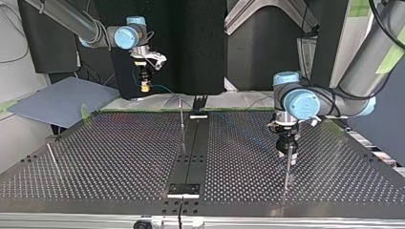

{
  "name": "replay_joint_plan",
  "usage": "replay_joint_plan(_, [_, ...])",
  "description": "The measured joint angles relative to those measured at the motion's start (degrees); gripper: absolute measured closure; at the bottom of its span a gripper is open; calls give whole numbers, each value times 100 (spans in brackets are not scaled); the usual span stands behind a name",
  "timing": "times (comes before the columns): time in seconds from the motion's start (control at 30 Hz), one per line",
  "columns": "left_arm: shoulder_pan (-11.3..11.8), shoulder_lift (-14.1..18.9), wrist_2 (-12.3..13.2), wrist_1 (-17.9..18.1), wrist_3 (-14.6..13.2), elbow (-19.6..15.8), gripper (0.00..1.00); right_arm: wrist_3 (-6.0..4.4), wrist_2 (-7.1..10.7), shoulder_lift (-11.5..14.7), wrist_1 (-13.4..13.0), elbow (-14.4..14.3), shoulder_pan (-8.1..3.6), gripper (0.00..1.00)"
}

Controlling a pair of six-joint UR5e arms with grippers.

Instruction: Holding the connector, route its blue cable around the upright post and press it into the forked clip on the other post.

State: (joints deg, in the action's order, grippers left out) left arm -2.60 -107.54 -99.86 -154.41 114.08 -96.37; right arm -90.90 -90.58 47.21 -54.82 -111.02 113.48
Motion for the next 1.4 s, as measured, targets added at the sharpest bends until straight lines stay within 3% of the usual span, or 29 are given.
replay_joint_plan(0.4, [-14,0,-2,-3,-1,-1,0,-15,493,-481,-280,17,-88,100])
replay_joint_plan(0.5, [-14,1,-3,0,0,0,0,-9,539,-606,-286,20,-115,100])
replay_joint_plan(0.67, [-14,-3,-2,7,0,-1,0,0,540,-773,-289,23,-166,100])
replay_joint_plan(1.0, [-13,-3,-3,16,-1,0,0,28,399,-1320,-335,222,-394,100])
replay_joint_plan(1.4, [-7,-1,-3,24,0,0,0,179,408,-1911,-348,747,-376,100])
